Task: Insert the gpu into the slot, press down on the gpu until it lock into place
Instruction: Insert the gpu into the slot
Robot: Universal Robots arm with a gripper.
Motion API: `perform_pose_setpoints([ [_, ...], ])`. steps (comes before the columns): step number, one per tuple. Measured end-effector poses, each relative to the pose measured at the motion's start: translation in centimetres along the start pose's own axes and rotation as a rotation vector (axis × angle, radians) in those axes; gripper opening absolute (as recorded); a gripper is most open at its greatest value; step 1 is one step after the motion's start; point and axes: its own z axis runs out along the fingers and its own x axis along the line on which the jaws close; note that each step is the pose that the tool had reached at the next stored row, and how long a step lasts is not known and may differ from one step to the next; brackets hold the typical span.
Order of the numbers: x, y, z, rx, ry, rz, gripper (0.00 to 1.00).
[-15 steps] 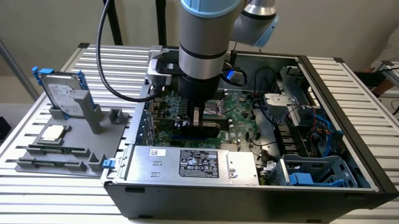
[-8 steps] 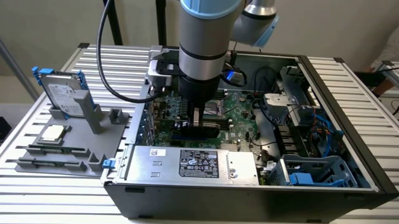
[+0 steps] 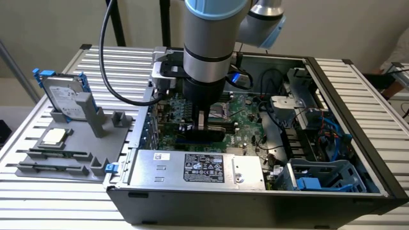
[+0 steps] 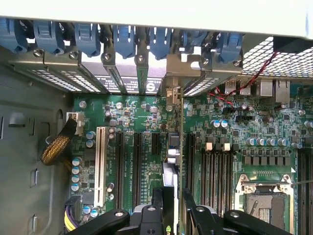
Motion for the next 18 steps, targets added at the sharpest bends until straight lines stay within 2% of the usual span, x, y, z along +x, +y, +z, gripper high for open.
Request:
perform_pose_setpoints([
  [4, 0.0, -0.02, 0.0, -0.0026, 0.0, 0.0, 0.26],
  [10, 0.0, -0.39, -0.06, -0.0141, -0.0001, 0.001, 0.26],
  [18, -0.01, -0.47, -0.11, -0.0187, -0.0002, 0.002, 0.26],
])
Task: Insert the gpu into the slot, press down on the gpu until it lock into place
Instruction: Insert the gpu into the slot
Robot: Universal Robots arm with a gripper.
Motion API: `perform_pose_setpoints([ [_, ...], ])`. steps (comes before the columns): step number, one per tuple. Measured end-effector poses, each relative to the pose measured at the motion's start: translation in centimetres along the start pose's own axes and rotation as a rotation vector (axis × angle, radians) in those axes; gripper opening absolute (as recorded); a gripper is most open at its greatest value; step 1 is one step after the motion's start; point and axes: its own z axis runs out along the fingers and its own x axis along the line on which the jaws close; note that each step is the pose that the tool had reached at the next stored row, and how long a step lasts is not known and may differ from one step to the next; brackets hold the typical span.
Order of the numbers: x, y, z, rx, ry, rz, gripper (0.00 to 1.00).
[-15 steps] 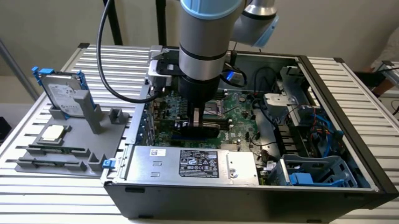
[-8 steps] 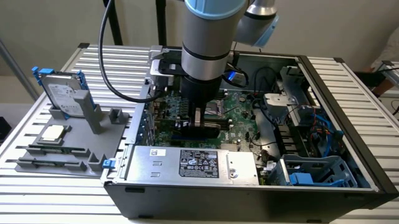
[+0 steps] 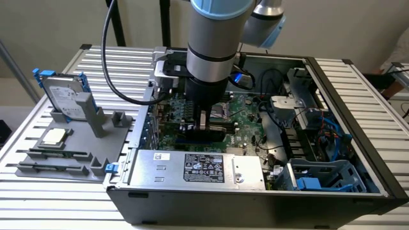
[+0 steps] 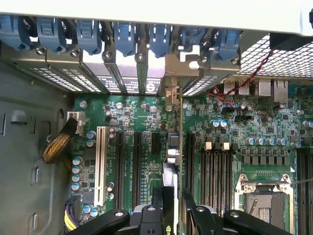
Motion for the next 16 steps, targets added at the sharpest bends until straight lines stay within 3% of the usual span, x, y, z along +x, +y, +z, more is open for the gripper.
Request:
perform_pose_setpoints([
  [16, -0.02, 0.07, 0.04, -0.0011, 0.0002, 0.0, 0.26],
])
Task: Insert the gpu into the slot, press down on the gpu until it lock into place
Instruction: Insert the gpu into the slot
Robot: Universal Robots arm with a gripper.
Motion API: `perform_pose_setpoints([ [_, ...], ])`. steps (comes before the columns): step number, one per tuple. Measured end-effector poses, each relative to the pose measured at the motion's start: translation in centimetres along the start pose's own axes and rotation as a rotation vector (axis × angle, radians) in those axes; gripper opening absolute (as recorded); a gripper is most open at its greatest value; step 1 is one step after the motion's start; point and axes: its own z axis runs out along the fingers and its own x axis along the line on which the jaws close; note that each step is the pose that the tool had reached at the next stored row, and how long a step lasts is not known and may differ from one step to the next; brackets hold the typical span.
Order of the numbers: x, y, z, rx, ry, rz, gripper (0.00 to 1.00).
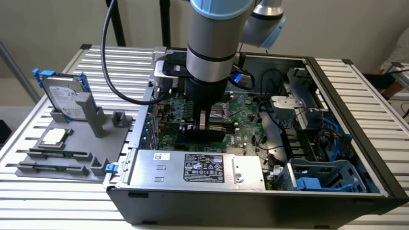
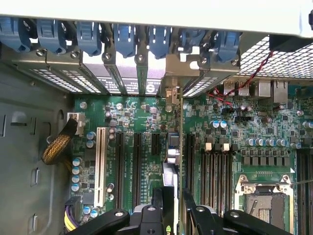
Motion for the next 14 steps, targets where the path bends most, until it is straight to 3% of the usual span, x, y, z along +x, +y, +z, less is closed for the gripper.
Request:
perform_pose_setpoints([
  [14, -0.17, 0.04, 0.4, -0.0009, 0.0006, -0.01, 0.26],
])
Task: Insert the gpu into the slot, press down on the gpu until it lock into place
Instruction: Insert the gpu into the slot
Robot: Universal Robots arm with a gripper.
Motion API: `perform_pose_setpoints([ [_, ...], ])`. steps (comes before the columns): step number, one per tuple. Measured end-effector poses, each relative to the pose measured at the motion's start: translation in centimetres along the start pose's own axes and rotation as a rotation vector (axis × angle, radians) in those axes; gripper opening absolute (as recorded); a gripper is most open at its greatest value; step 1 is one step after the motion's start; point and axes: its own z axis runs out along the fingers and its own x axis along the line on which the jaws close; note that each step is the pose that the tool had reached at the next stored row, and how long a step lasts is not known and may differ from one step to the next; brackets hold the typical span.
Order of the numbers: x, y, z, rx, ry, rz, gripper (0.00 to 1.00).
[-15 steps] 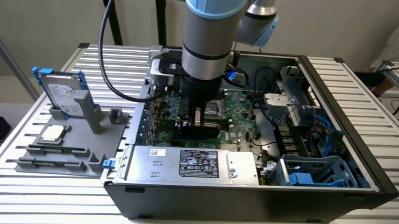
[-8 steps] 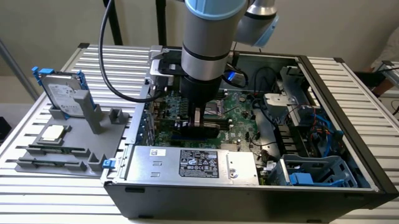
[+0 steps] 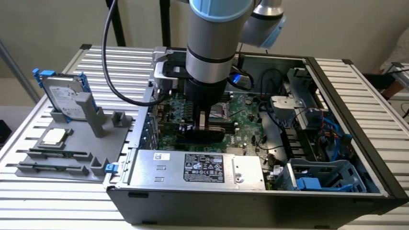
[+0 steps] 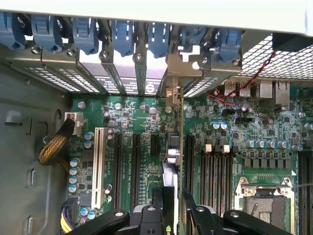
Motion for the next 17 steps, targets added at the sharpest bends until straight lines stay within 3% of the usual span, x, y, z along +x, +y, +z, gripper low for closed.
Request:
perform_pose_setpoints([
  [17, 0.0, -0.01, 0.14, -0.0003, -0.0026, -0.005, 0.26],
])
